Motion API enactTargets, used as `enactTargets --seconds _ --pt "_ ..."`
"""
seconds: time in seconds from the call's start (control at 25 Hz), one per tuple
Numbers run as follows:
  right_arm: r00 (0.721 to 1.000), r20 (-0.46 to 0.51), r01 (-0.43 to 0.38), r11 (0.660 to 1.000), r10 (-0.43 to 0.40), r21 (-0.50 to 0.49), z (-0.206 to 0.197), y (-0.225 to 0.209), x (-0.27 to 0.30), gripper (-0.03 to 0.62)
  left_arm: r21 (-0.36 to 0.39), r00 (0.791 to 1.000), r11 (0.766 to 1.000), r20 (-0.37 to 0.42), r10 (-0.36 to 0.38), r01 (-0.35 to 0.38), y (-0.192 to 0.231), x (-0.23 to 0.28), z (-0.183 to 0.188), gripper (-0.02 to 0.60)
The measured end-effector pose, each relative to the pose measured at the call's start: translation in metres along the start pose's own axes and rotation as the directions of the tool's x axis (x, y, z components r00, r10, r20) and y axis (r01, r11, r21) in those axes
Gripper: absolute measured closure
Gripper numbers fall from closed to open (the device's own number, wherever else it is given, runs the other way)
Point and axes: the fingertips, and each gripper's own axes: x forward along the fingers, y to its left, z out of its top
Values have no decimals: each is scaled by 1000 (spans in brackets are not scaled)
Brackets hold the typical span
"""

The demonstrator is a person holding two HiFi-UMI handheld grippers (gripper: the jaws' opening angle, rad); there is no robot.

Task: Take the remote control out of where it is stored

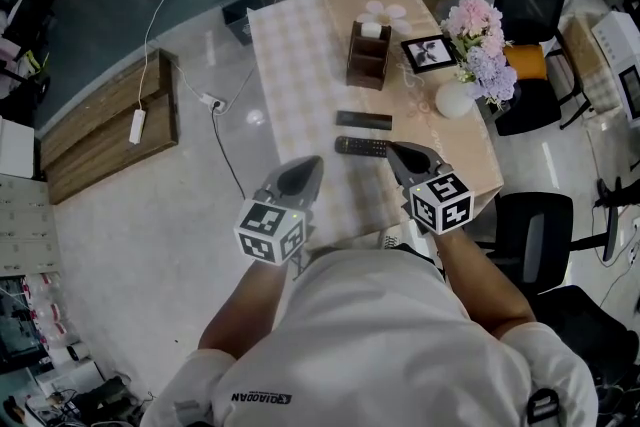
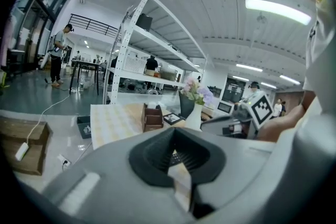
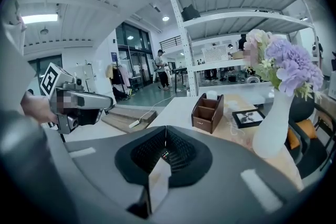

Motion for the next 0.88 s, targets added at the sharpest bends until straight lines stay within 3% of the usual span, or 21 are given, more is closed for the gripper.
enactTargets --seconds 0.2,0.48,0.88 --pt "1000 -6 -3 1000 3 4 -1 -2 3 588 -8 1000 1000 23 10 -9 3 0 4 578" --pt "1000 -11 2 1000 -2 5 0 -6 12 588 -16 1000 1000 -11 8 -8 8 3 -3 578" --pt "997 5 71 997 -71 -38 27 -45 49 588 -16 999 999 -26 30 -30 26 10 -1 578"
